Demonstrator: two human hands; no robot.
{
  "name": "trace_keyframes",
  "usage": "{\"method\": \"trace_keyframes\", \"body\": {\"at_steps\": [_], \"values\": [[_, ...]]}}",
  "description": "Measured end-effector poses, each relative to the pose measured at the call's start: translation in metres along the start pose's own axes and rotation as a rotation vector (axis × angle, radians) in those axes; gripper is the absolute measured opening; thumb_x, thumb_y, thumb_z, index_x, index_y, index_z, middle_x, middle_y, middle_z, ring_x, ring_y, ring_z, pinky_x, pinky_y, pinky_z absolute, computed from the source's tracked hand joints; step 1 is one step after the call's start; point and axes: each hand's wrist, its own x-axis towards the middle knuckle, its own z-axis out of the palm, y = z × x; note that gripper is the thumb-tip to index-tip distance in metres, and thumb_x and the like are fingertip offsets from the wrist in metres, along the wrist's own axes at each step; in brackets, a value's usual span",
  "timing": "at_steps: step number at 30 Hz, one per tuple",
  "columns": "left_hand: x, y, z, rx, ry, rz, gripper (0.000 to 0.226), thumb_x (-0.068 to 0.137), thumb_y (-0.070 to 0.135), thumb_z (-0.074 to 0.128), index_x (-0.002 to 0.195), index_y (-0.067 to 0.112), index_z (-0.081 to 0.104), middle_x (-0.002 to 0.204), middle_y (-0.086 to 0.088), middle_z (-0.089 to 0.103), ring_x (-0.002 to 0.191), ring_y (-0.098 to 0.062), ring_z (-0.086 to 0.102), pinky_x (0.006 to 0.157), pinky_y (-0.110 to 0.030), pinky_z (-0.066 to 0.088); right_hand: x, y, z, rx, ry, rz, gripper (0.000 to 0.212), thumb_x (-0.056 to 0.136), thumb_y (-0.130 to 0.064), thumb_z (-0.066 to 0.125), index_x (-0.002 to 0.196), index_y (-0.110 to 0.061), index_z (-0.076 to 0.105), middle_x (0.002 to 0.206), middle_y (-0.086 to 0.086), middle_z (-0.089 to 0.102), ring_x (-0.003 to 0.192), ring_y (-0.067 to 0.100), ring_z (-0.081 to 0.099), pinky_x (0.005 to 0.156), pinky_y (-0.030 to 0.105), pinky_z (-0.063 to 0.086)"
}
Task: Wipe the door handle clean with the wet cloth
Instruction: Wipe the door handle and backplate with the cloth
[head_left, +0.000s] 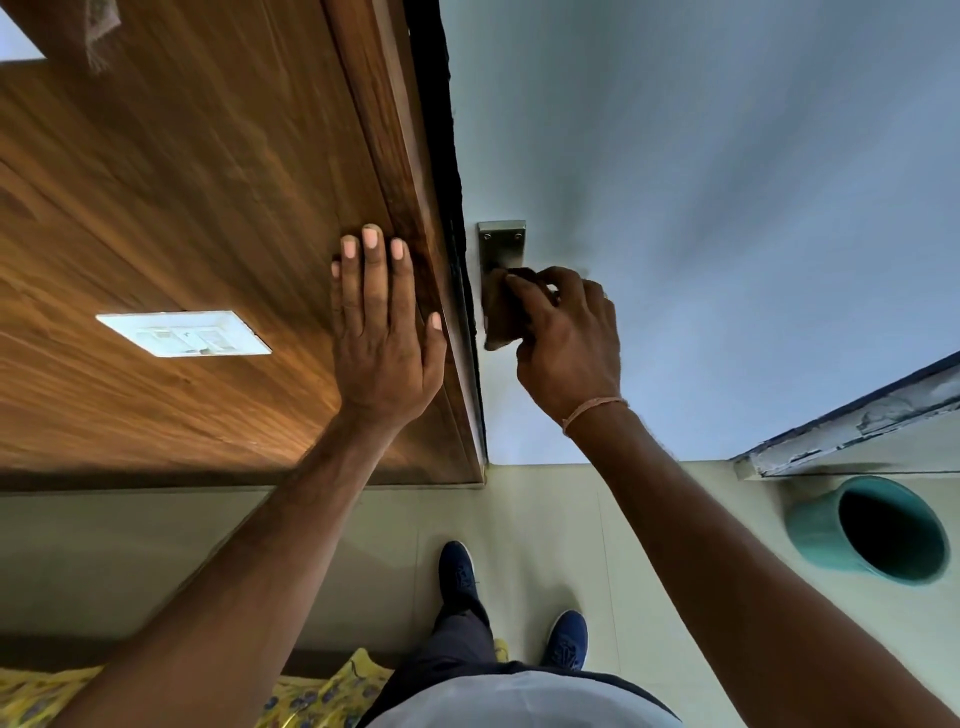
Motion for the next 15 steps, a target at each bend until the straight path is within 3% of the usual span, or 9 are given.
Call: {"method": "trace_keyframes", "body": {"at_steps": [6,10,15], "values": [[0.001,0.005,-0.005,-0.002,-0.015,-0.015,0.079,0.102,0.025,0.063,0.164,-0.004,0.025,0.170,-0.030,0.027,0.161,-0.045,0.021,0.135,-0.055,0.018,-0.007,0.023,-0.013,0.064,0.070,0.157,0.057,0.081,-0.008,0.071,0.135,-0.029,0.067,0.130,0.010,0.064,0.112,0.039,0.058,0.082,0.045,0.058],[0.002,0.010,-0.008,-0.024,-0.040,-0.038,0.078,0.102,0.026,0.062,0.164,-0.006,0.025,0.170,-0.031,0.024,0.161,-0.047,0.019,0.135,-0.057,0.018,-0.014,0.043,-0.017,0.132,0.126,0.297,0.060,0.084,-0.002,0.066,0.136,-0.031,0.066,0.131,0.011,0.061,0.116,0.039,0.055,0.087,0.047,0.057],[0.003,0.022,-0.017,-0.077,-0.050,-0.096,0.079,0.102,0.028,0.062,0.163,-0.007,0.027,0.170,-0.032,0.024,0.161,-0.047,0.021,0.132,-0.061,0.023,-0.024,0.054,-0.027,0.257,0.142,0.393,0.067,0.081,-0.001,0.064,0.141,-0.031,0.064,0.132,0.007,0.064,0.119,0.035,0.054,0.092,0.023,0.034]]}}
